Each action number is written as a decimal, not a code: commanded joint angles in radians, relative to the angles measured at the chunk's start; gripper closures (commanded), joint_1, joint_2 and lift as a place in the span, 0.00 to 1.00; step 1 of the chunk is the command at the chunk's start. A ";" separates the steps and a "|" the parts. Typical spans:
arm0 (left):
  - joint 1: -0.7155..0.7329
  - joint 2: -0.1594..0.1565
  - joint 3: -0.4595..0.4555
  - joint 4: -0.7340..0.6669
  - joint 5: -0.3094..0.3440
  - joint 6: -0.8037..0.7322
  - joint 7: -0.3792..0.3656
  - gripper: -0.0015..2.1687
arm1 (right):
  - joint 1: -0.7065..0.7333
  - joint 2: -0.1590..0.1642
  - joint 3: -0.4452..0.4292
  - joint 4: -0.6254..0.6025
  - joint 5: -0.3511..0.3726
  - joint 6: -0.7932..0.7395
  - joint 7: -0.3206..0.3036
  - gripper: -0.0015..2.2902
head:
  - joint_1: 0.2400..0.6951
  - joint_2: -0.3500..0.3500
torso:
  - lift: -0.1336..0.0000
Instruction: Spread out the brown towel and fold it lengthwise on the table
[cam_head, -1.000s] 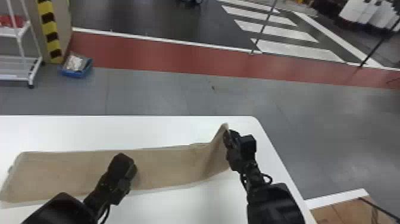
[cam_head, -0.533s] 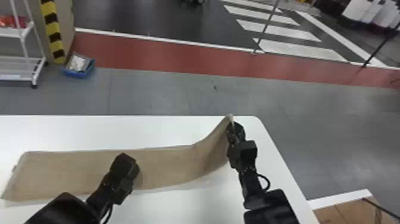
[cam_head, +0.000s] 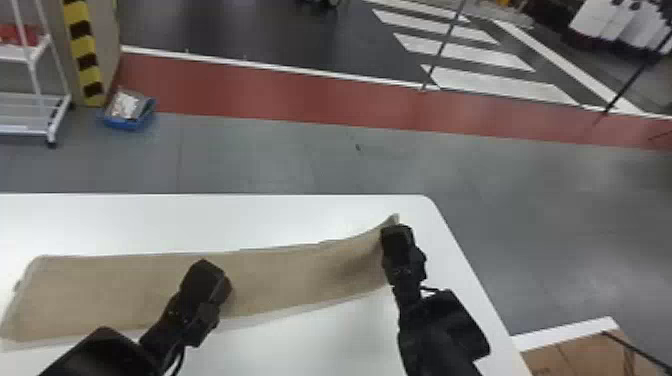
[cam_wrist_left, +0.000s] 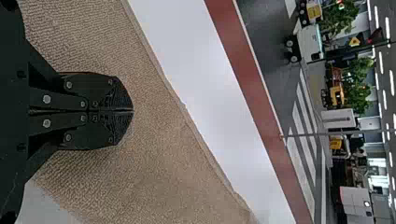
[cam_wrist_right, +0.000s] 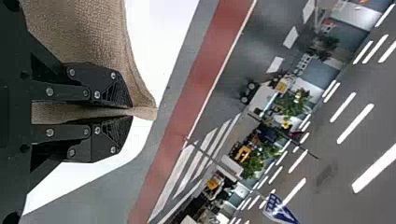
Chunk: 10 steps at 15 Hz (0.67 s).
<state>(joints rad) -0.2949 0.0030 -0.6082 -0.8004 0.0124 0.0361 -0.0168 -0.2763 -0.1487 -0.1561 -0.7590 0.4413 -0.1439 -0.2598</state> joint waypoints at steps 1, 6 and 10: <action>0.005 -0.006 -0.004 0.000 -0.002 0.000 0.000 0.58 | -0.008 0.000 0.001 0.010 0.005 0.073 -0.004 0.43 | 1.00 0.00 | 1.00; 0.022 -0.006 -0.005 -0.028 -0.003 0.015 -0.002 0.58 | -0.014 0.001 0.027 0.024 0.040 0.128 -0.007 0.38 | 1.00 0.00 | 1.00; 0.049 -0.006 -0.001 -0.054 -0.006 0.025 -0.002 0.58 | -0.031 0.000 0.043 0.061 0.062 0.146 -0.064 0.17 | 1.00 0.00 | 1.00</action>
<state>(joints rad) -0.2533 0.0030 -0.6102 -0.8463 0.0070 0.0578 -0.0185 -0.2991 -0.1465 -0.1197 -0.7187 0.4948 0.0009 -0.3088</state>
